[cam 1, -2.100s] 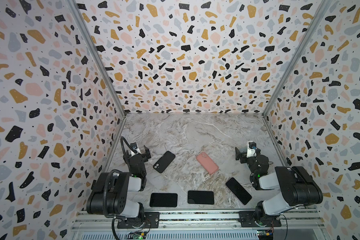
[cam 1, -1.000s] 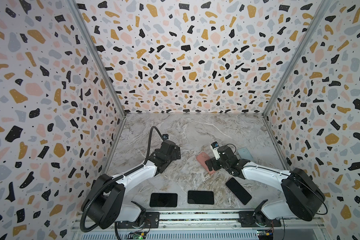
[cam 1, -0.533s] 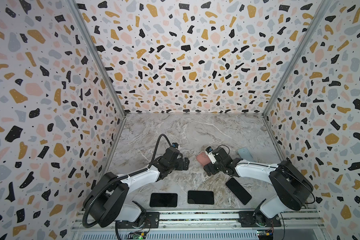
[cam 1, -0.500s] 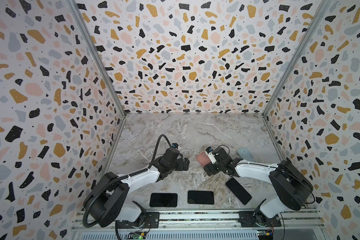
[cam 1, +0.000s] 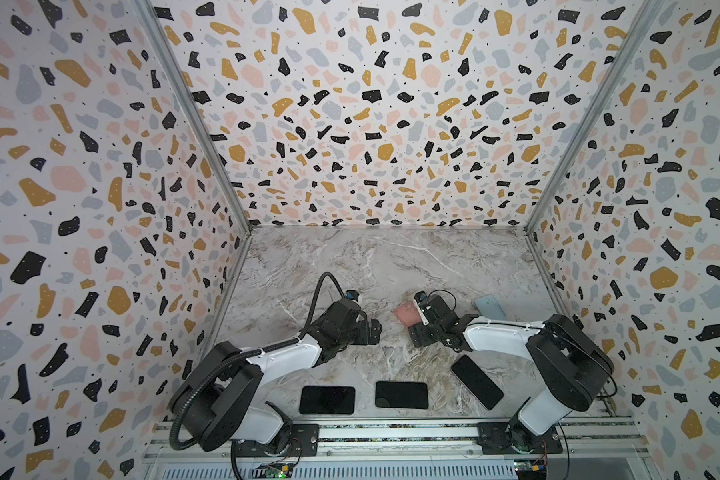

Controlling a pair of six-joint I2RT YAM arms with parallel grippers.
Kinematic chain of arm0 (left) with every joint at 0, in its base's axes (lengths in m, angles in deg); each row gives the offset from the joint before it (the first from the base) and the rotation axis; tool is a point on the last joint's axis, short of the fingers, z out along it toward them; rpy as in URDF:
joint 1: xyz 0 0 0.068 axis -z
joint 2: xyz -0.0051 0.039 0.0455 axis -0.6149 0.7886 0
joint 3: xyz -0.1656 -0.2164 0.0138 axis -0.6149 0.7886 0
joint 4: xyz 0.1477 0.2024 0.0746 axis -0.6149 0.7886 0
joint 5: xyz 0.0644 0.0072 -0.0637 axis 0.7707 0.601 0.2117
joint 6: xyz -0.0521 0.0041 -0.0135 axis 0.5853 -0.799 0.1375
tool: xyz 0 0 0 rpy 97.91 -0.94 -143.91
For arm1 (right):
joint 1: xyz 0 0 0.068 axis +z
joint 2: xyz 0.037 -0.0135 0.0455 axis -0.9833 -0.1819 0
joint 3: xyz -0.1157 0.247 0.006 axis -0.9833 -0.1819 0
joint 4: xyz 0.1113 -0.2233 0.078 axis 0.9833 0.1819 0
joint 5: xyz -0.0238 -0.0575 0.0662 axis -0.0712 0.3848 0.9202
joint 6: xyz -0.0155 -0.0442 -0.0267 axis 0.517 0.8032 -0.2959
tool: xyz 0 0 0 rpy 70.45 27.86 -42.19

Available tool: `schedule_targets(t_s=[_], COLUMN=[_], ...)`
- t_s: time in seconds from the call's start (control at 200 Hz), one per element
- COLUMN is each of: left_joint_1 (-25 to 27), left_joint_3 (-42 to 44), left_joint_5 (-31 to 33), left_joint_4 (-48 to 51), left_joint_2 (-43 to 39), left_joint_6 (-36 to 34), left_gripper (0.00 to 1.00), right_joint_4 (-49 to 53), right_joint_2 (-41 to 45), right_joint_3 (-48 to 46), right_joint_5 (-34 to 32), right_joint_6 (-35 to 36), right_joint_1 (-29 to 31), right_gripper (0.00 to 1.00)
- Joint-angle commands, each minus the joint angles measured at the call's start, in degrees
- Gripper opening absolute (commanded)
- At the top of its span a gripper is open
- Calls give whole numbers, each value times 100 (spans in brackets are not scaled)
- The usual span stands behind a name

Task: Put the phone into the phone case

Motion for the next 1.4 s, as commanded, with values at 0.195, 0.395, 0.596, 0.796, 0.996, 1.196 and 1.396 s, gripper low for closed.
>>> schedule_targets(t_s=[0.195, 0.395, 0.596, 0.796, 0.996, 1.196, 1.396], left_joint_1=[23, 23, 23, 23, 23, 23, 72], left_joint_3=[-203, -168, -131, -30, 60, 183, 188], left_joint_5=[175, 377, 456, 439, 404, 272, 332], left_joint_4=[81, 154, 189, 207, 246, 226, 701], left_joint_2=[202, 151, 63, -98, -241, -298, -483], left_joint_6=[56, 230, 283, 336, 420, 499, 577], left_gripper=[100, 100, 100, 100, 100, 100, 100], right_joint_4=[592, 603, 804, 869, 920, 991, 1341], right_joint_2=[-259, -414, -485, -454, -385, -355, -33], right_joint_3=[317, 540, 806, 873, 914, 900, 894], right_joint_5=[-498, -306, -209, -93, -178, -334, -194], right_joint_6=[-1459, -1852, -2100, -2165, -2218, -2234, -1727], right_joint_1=[119, 203, 221, 347, 486, 537, 552], right_gripper=[84, 86, 88, 90, 89, 87, 89])
